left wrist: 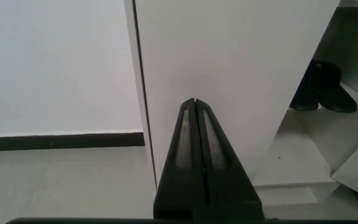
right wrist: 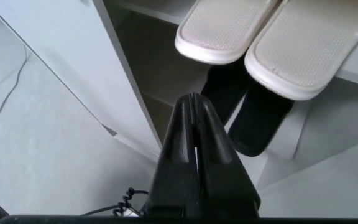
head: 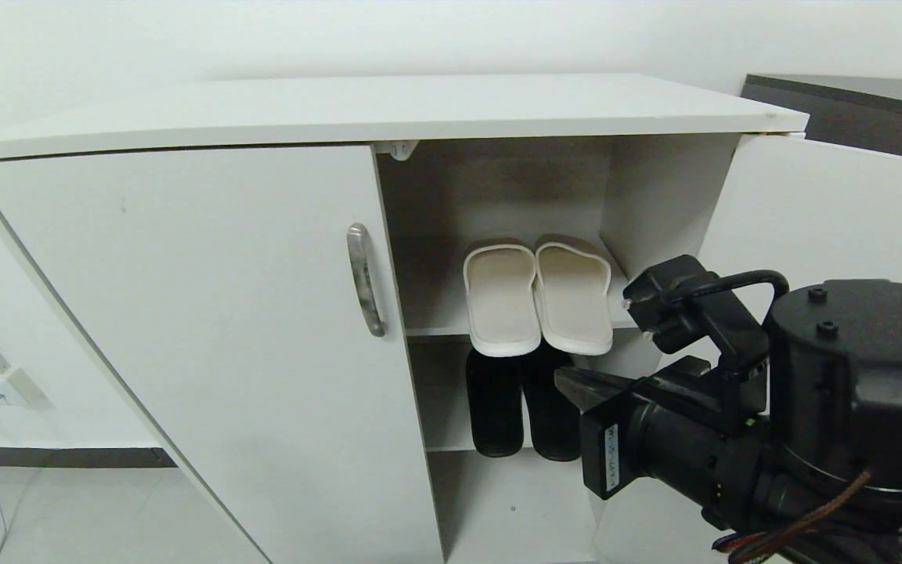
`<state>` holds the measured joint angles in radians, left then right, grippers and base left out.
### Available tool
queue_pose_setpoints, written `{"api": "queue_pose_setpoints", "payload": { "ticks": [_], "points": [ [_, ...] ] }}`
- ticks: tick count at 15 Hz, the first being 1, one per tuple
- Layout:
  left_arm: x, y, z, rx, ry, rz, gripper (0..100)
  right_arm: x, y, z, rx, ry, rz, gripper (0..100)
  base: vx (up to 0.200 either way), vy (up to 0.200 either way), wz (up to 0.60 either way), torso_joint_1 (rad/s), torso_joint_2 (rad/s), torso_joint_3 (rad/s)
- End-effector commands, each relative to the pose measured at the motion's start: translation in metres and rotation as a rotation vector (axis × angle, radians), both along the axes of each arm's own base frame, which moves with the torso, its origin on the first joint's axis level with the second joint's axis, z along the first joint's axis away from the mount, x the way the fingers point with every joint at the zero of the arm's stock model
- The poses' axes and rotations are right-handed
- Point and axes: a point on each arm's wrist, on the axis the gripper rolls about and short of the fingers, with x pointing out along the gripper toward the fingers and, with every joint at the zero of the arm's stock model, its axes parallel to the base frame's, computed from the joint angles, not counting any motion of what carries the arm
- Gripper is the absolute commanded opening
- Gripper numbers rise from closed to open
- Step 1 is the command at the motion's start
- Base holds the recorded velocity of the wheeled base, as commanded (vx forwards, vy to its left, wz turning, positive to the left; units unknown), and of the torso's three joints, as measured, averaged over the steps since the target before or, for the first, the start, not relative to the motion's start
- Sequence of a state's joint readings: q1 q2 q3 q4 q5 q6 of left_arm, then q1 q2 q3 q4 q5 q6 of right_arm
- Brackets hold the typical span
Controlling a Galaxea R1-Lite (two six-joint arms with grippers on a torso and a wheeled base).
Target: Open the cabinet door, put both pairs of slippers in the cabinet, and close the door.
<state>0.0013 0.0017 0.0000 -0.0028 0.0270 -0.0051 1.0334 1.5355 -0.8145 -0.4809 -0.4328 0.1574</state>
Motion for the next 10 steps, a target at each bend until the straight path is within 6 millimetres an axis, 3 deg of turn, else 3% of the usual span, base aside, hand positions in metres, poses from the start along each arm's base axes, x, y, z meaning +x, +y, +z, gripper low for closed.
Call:
{"api": "queue_pose_setpoints", "payload": {
  "ticks": [1, 10],
  "points": [
    [0.0, 0.0, 0.0, -0.001, 0.0, 0.001, 0, 0.002, 0.0035, -0.0061, -0.019, 0.011, -0.002, 0, -0.2, 0.0, 0.0, 0.002, 0.0, -0.002],
    [0.0, 0.0, 0.0, -0.001, 0.0, 0.001, 0, 0.0016, 0.0035, -0.0095, -0.03, 0.017, -0.002, 0, -0.2, 0.0, 0.0, 0.002, 0.0, 0.003]
  ]
}}
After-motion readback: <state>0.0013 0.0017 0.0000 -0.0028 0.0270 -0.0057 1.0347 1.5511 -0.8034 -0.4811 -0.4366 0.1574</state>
